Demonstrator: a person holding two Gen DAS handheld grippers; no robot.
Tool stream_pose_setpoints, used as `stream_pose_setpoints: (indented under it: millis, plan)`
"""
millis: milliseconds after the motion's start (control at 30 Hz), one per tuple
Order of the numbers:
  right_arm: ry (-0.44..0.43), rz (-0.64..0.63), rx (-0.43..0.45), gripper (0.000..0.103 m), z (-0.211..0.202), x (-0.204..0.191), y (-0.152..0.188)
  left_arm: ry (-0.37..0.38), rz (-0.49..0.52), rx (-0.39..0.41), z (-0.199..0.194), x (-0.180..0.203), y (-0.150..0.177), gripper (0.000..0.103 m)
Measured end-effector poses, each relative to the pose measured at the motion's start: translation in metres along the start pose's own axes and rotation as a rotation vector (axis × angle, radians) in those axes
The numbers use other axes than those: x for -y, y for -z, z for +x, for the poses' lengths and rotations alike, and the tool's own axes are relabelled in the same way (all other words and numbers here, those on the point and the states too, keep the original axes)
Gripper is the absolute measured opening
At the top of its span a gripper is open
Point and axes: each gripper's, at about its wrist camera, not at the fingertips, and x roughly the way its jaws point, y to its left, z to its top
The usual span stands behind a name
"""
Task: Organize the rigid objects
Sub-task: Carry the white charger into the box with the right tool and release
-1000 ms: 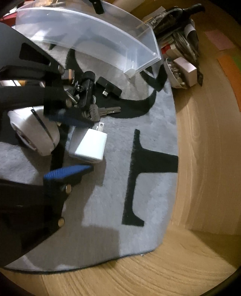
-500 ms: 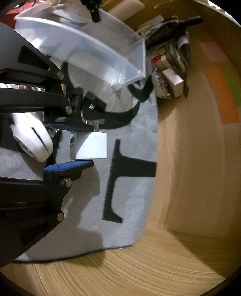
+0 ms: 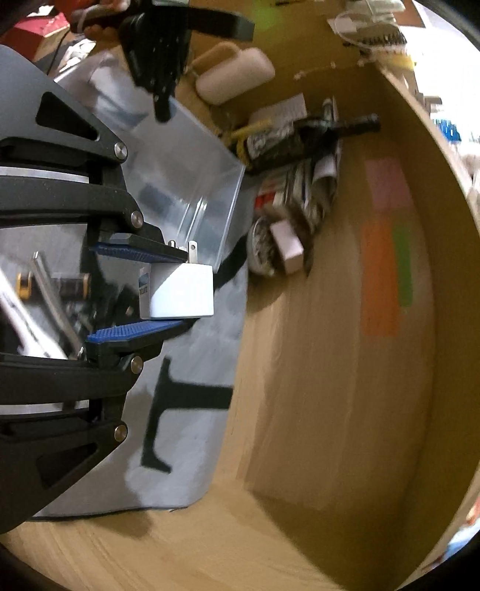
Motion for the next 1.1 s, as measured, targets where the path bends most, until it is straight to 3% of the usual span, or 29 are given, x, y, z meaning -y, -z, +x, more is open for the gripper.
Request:
stream_pose_setpoints:
  millis: [300,567,900,1100]
  plan:
    - [-0.067,-0.069,-0.027,0.027,0.019,-0.041,-0.007,0.000,0.003,0.014,-0.001,0.000,0.001,0.008]
    - [-0.120,-0.139,-0.135,0.027,0.055,-0.072,-0.006,0.002,0.013,0.024,-0.002,0.001,0.002,0.008]
    - [-0.139,-0.224,-0.267,0.027,0.095,-0.097,0.002,0.005,0.024,0.038,-0.003,0.001,0.003,0.008]
    - [-0.125,-0.267,-0.302,0.027,0.108,-0.103,0.004,0.003,0.027,0.039,-0.004,0.002,0.003,0.008]
